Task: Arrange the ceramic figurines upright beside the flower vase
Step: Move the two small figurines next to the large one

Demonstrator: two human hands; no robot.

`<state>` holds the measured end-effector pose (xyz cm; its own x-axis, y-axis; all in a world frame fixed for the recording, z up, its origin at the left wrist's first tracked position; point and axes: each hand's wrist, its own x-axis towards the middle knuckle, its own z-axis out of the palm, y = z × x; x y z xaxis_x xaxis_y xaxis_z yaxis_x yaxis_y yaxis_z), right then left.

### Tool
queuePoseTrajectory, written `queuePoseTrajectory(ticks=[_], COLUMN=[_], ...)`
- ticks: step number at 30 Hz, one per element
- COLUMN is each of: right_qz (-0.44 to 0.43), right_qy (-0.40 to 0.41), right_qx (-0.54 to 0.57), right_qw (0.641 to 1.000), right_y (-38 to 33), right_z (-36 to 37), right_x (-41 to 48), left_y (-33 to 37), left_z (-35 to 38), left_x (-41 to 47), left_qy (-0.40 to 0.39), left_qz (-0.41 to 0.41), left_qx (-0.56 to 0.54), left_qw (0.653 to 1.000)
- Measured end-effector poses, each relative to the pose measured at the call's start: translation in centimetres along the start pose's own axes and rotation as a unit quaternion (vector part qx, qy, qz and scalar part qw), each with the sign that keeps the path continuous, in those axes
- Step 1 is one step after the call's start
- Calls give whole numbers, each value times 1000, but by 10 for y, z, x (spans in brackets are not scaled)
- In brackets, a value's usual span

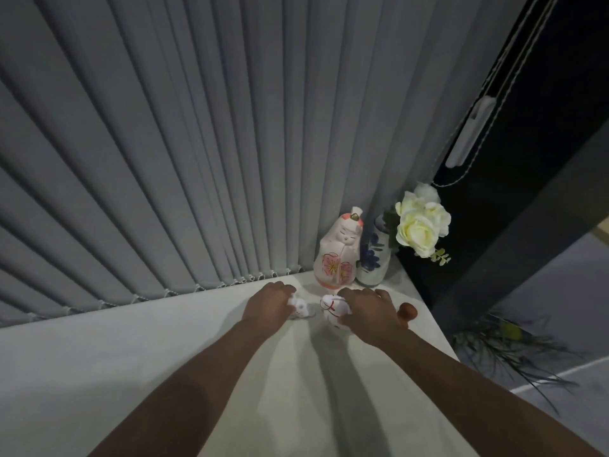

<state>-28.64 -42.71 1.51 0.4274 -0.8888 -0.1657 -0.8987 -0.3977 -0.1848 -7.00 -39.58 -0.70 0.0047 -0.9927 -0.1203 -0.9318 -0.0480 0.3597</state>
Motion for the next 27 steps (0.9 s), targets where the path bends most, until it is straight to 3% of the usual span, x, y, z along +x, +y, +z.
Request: queuePoseTrajectory(ticks=[12,20,27], right_qz=[7,69,55], right_qy=[-17,-26,-44], right_qx=[5,103,109], right_qw=[1000,992,992], right_y=[7,6,6], right_z=[8,11,10], right_x=[14,9,9], left_y=[-2,1,2], left_z=[13,19,20], left_x=[7,7,8], left_qy=[-8,-11,-21], left_qz=[0,11,14], left_qx=[-11,16,46], left_qw=[1000,1000,999])
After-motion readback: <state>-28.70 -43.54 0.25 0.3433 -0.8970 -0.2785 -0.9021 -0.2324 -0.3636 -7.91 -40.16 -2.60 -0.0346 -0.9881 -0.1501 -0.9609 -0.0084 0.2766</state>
